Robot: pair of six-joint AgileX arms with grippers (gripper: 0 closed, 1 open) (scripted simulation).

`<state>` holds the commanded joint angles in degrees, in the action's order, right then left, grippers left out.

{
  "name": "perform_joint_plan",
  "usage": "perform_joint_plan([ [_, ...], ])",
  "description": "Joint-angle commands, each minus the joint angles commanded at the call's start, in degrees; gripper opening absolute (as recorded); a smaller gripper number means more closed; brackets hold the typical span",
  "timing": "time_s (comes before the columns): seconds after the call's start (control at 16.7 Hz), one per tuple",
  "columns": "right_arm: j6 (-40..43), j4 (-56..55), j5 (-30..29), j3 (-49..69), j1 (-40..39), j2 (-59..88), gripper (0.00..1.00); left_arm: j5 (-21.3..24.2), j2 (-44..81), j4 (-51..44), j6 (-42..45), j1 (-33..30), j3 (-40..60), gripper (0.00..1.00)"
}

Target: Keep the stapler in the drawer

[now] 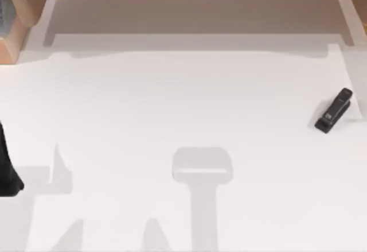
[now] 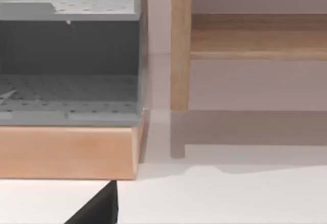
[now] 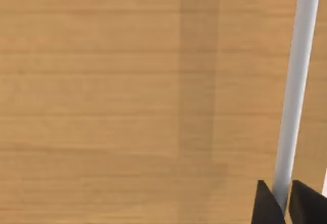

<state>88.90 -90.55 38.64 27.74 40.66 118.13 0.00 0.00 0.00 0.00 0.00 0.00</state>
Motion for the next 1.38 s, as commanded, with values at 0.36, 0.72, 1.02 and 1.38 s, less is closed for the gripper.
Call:
perform_joint_plan([
  [0.36,0.00,0.00,0.00,0.00,0.00,0.00,0.83,0.00,0.00,0.00,0.00,0.00,0.00,1.00],
  [0.72,0.00,0.00,0.00,0.00,0.00,0.00,1.00,0.00,0.00,0.00,0.00,0.00,0.00,1.00],
  [1.02,0.00,0.01,-0.01,0.07,-0.09,0.01,1.00,0.00,0.00,0.00,0.00,0.00,0.00,1.00],
  [1.38,-0.03,-2.53,2.78,-3.46,2.68,-1.03,1.00,0.00,0.00,0.00,0.00,0.00,0.00,1.00],
])
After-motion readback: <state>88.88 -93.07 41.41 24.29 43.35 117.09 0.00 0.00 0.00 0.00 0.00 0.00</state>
